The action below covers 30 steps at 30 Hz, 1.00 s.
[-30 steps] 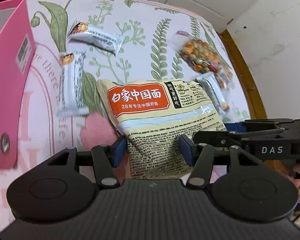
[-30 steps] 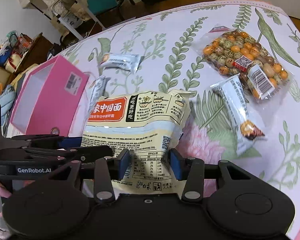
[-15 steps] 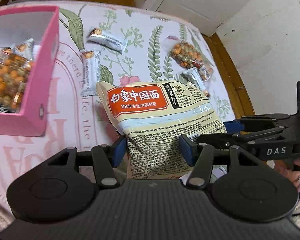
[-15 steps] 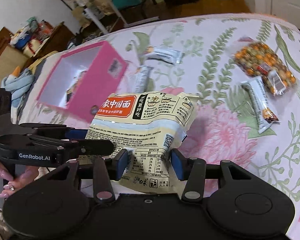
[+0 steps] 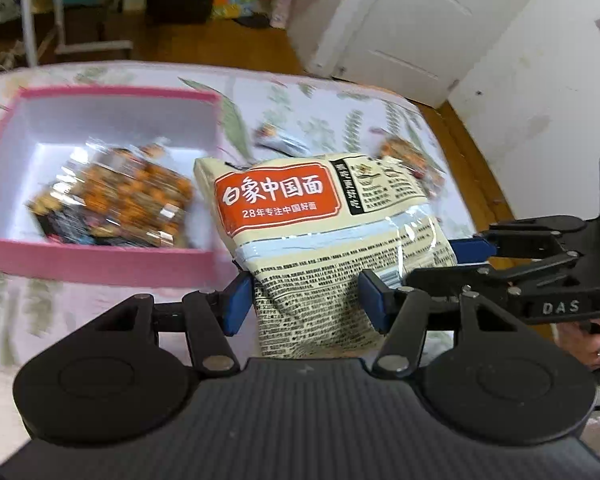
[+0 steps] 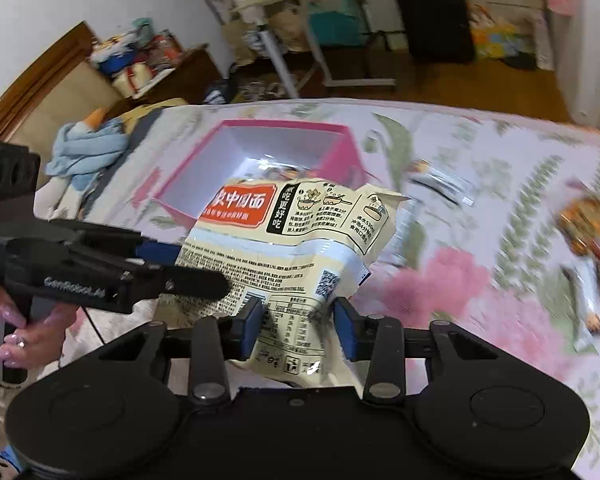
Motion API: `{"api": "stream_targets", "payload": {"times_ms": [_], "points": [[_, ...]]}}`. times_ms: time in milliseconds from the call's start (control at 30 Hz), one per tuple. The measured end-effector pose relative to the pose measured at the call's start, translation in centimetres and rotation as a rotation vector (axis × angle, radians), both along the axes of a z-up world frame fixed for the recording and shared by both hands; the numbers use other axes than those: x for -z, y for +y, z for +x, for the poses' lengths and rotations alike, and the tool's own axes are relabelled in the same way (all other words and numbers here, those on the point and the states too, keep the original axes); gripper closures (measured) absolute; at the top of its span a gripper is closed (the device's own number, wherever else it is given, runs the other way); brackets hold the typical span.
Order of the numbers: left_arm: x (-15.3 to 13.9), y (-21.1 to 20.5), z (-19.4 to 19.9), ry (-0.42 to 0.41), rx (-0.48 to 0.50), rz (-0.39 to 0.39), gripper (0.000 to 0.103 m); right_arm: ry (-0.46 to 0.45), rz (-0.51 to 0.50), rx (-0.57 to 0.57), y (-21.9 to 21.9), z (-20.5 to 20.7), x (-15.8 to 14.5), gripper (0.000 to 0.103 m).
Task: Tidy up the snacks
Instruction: 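Carry the noodle bag with both grippers over and into the pink box, then open both grippers to drop the noodle bag and lift them out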
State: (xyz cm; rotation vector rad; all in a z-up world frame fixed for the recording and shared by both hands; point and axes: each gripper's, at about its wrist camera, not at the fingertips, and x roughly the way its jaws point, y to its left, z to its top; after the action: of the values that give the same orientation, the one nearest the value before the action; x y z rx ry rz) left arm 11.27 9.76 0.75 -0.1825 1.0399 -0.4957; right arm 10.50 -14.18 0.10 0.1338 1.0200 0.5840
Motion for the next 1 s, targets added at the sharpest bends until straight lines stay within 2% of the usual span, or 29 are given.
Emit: {"api": "stream_targets", "payload": {"times_ms": [167, 333, 400, 567, 733, 867, 933, 1000], "points": [[-0.7, 4.1, 2.4, -0.027, -0.065, 0.046, 0.046, -0.035, -0.008, -0.04, 4.5, 2.9, -0.3, 0.061], [-0.5, 8.2, 5.7, -0.076, -0.169, 0.077, 0.047, -0.033, 0.047, -0.062, 8.0, 7.1, 0.8, 0.061], [0.1, 9.5, 7.1, -0.089, -0.208, 0.108, 0.047, -0.017, 0.083, -0.086, 9.3, 8.3, 1.5, 0.061], [3.2, 12.5, 11.2, -0.042, -0.263, 0.154, 0.047, 0.013, 0.092, -0.105, 13.1, 11.7, 4.2, 0.061], [5.8, 13.4, 13.5, -0.064, -0.279, 0.204, 0.047, 0.058, 0.093, -0.095, 15.4, 14.1, 7.1, 0.061], [6.8, 14.3, 14.4, -0.103, -0.305, 0.232, 0.047, 0.06, 0.118, -0.09, 16.5, 14.8, 7.9, 0.061], [7.1, 14.4, 14.8, -0.131, -0.343, 0.312, 0.046, 0.058, 0.127, -0.102, 16.9, 14.8, 8.4, 0.061], [7.3, 14.2, 14.5, -0.157, -0.324, 0.36, 0.042, 0.048, 0.09, -0.103, 17.4, 14.4, 8.8, 0.059]]}}
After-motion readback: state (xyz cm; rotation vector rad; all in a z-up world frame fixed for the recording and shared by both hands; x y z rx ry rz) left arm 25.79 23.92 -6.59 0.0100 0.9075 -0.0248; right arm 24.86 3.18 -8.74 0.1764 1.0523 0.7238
